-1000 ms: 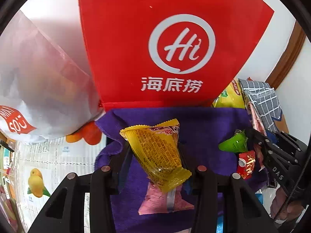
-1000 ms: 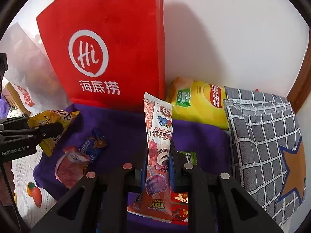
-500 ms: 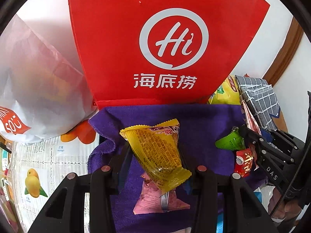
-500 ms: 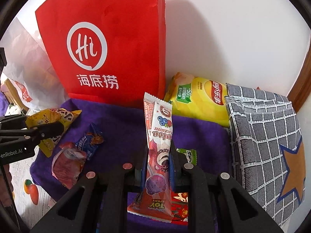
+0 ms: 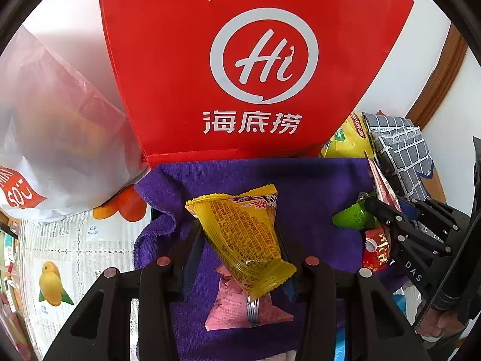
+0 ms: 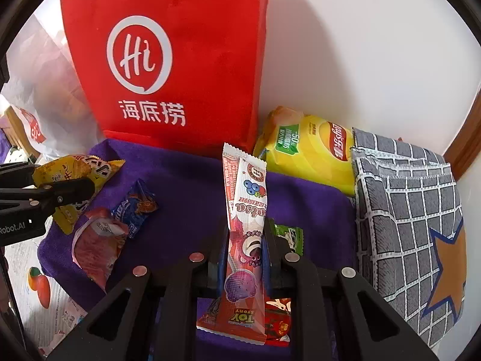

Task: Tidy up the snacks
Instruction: 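Carry the stick-candy packet and yellow snack packet over the purple towel, then lower both packets onto the towel and open both tools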

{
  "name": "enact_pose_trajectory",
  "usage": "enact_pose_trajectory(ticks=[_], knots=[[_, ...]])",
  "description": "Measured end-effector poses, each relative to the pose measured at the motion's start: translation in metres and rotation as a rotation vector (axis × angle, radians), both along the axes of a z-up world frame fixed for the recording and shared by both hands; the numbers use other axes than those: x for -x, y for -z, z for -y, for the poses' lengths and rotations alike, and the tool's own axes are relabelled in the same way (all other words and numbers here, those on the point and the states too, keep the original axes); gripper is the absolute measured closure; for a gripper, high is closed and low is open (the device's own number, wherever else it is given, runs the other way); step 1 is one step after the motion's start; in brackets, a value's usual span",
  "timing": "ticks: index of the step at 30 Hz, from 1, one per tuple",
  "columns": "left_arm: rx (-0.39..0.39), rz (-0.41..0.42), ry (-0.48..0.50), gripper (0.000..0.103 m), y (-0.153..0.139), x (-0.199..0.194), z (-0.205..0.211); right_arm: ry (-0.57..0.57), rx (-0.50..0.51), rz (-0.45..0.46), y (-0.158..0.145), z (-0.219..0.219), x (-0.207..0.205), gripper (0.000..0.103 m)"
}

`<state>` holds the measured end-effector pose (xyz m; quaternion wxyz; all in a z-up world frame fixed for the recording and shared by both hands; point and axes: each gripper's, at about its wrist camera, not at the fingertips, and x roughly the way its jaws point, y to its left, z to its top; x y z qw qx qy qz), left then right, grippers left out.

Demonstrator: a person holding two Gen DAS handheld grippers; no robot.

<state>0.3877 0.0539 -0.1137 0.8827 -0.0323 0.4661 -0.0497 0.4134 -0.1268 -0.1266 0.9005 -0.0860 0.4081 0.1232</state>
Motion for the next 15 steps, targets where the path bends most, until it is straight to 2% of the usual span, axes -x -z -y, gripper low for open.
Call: enact_pose_trajectory(ticks=[6, 15], knots=[[0.022, -0.022, 0.02, 0.06, 0.0044, -0.0019, 0.0024, 0.005, 0.019, -0.008, 0.0017, 0.0015, -0.0014, 0.084], [-0.007, -0.022, 0.033, 0.06, 0.0053, 0.0, 0.0077, 0.019, 0.038, 0.0, 0.0025, 0.0024, -0.0018, 0.082]])
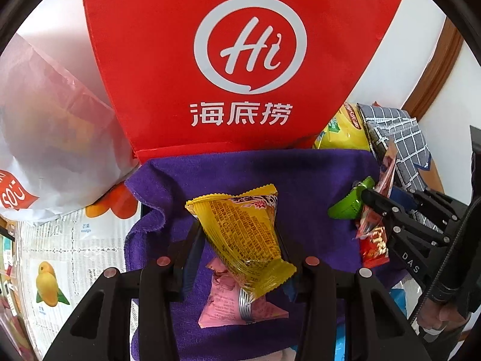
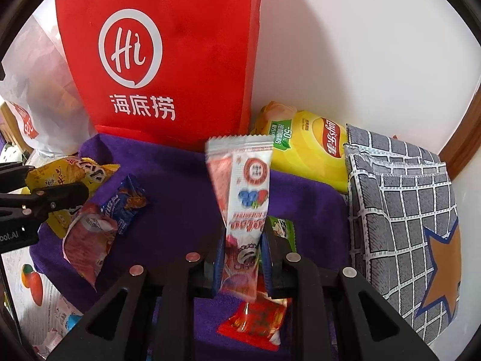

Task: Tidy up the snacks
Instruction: 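Lower both packets onto the towel and open both tools, then move both open tools back from the towel to the snack pile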

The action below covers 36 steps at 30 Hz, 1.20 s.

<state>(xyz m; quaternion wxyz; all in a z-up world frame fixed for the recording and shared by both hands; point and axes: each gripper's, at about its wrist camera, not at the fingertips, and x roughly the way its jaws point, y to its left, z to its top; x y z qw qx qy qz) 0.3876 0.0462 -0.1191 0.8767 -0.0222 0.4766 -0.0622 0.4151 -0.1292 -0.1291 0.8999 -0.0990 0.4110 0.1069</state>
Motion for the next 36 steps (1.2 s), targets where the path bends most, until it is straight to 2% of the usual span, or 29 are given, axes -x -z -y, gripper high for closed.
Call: enact_pose_trajectory(ticks=[2, 6, 14, 24, 27, 29, 36], knots=[[0.002, -0.006, 0.002, 0.06, 0.001, -0.001, 0.0, 0.001, 0.001, 0.002, -0.001, 0.001, 0.001, 0.082], [0.015, -0.019, 0.001, 0.06, 0.003, -0.003, 0.002, 0.002, -0.018, 0.009, -0.006, 0.003, 0.003, 0.07], [0.026, -0.023, 0.005, 0.06, 0.004, -0.004, 0.002, -0.008, -0.052, 0.067, -0.023, 0.005, 0.016, 0.059], [0.017, -0.022, 0.032, 0.06, 0.002, -0.002, 0.009, 0.024, -0.09, 0.108, -0.038, 0.014, 0.02, 0.058], [0.033, -0.034, 0.048, 0.053, 0.0, -0.001, 0.01, 0.032, -0.126, 0.105, -0.041, 0.018, 0.019, 0.058], [0.037, -0.023, 0.042, 0.04, -0.003, 0.0, 0.012, 0.038, -0.133, 0.104, -0.043, 0.019, 0.019, 0.058], [0.033, 0.013, 0.06, 0.039, -0.02, 0.012, 0.015, 0.069, -0.136, 0.122, -0.054, 0.019, 0.03, 0.055]])
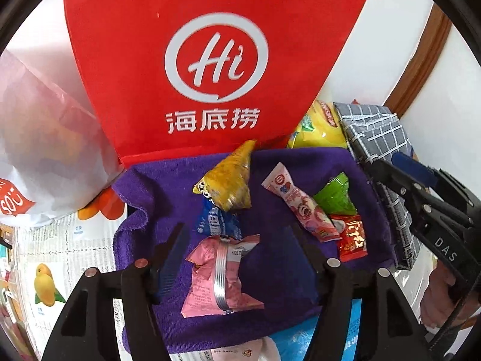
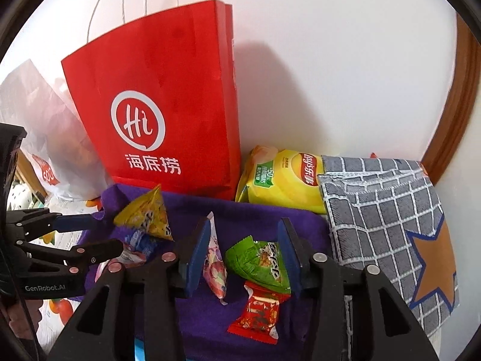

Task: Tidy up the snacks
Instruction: 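Move both open tools back from the towel to the snack pile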

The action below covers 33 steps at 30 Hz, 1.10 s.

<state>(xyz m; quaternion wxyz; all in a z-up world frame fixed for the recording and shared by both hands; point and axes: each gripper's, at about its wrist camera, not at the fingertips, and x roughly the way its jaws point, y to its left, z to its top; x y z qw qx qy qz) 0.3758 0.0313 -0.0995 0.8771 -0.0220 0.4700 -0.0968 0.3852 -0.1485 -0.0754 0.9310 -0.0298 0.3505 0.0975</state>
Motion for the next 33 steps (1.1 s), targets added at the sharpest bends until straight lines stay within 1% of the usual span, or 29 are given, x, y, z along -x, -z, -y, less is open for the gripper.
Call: enact_pose_trajectory(ticks=[3, 9, 11, 13, 16, 18, 22, 33], knots=[[-0.007, 0.021, 0.007, 0.039, -0.008, 0.007, 0.0, 0.021, -0.031, -0.008, -0.001, 0.002, 0.011, 0.055], [0.0, 0.073, 0.005, 0.039, -0.028, 0.022, -0.004, 0.053, 0.026, -0.028, -0.004, 0.006, 0.043, 0.055], [0.003, 0.089, 0.017, 0.039, -0.035, 0.028, -0.003, 0.073, 0.035, -0.026, -0.007, 0.01, 0.057, 0.053], [0.022, 0.095, 0.038, 0.039, -0.042, 0.036, -0.002, 0.083, 0.043, -0.036, -0.009, 0.014, 0.072, 0.053], [0.021, 0.12, 0.029, 0.039, -0.051, 0.049, -0.001, 0.097, 0.047, -0.045, -0.012, 0.019, 0.095, 0.052], [0.015, 0.115, 0.033, 0.039, -0.054, 0.059, -0.001, 0.11, 0.042, -0.044, -0.015, 0.022, 0.11, 0.05], [0.001, 0.107, 0.017, 0.039, -0.055, 0.084, -0.01, 0.11, 0.03, -0.052, -0.01, 0.023, 0.135, 0.049], [-0.025, 0.058, -0.034, 0.039, -0.039, 0.142, -0.041, 0.056, -0.01, -0.149, 0.032, 0.002, 0.189, 0.049]])
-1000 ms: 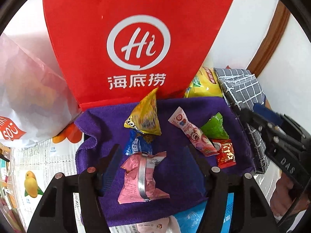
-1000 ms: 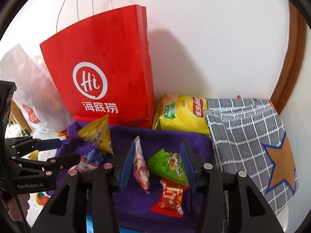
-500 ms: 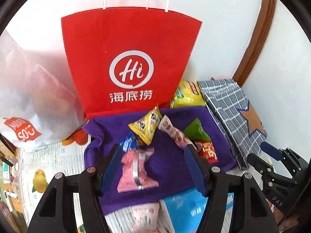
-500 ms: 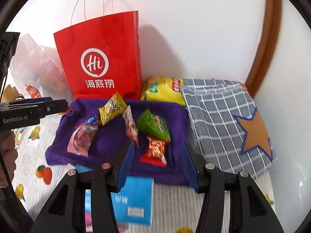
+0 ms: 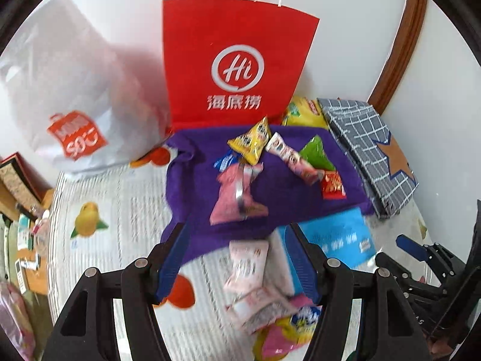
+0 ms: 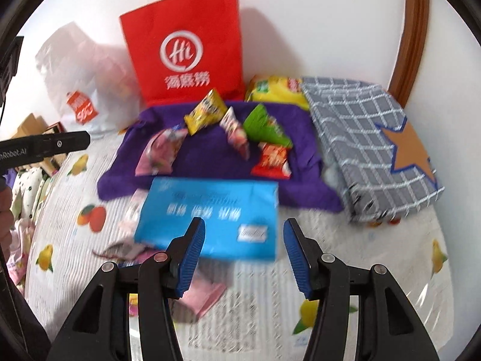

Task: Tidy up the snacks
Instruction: 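Move both open tools back from the towel to the snack pile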

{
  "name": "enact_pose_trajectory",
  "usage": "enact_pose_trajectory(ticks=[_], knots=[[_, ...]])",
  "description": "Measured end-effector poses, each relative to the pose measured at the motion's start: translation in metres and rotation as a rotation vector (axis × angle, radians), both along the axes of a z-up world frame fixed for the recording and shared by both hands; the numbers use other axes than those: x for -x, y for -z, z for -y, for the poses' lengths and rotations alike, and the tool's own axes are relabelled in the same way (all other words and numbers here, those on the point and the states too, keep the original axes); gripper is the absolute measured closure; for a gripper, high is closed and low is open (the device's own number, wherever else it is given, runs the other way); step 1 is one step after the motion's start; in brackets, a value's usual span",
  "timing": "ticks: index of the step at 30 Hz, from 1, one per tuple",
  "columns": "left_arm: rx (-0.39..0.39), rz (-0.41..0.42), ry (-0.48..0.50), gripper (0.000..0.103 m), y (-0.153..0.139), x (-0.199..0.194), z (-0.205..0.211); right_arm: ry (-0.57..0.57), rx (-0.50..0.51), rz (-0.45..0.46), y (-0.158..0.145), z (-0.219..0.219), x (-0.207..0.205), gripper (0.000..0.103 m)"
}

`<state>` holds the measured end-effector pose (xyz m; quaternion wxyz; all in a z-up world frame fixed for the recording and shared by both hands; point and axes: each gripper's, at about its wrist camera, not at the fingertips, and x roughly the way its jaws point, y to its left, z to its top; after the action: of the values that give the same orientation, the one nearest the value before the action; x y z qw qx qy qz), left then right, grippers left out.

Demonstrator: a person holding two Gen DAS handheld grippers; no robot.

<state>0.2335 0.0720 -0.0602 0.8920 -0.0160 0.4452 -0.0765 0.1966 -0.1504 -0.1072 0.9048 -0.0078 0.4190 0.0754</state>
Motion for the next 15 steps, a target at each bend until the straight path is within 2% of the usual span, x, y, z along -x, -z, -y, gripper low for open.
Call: enact_pose_trajectory(ticks=[9, 15], knots=[[0.004, -0.02, 0.001, 0.039, 0.012, 0.035, -0.01, -0.111, 0.017, -0.056, 0.039, -0.027, 0.034, 0.049], [-0.003, -0.005, 0.025, 0.039, 0.009, 0.047, -0.004, -0.114, 0.018, -0.096, 0.059, -0.03, 0.037, 0.049]])
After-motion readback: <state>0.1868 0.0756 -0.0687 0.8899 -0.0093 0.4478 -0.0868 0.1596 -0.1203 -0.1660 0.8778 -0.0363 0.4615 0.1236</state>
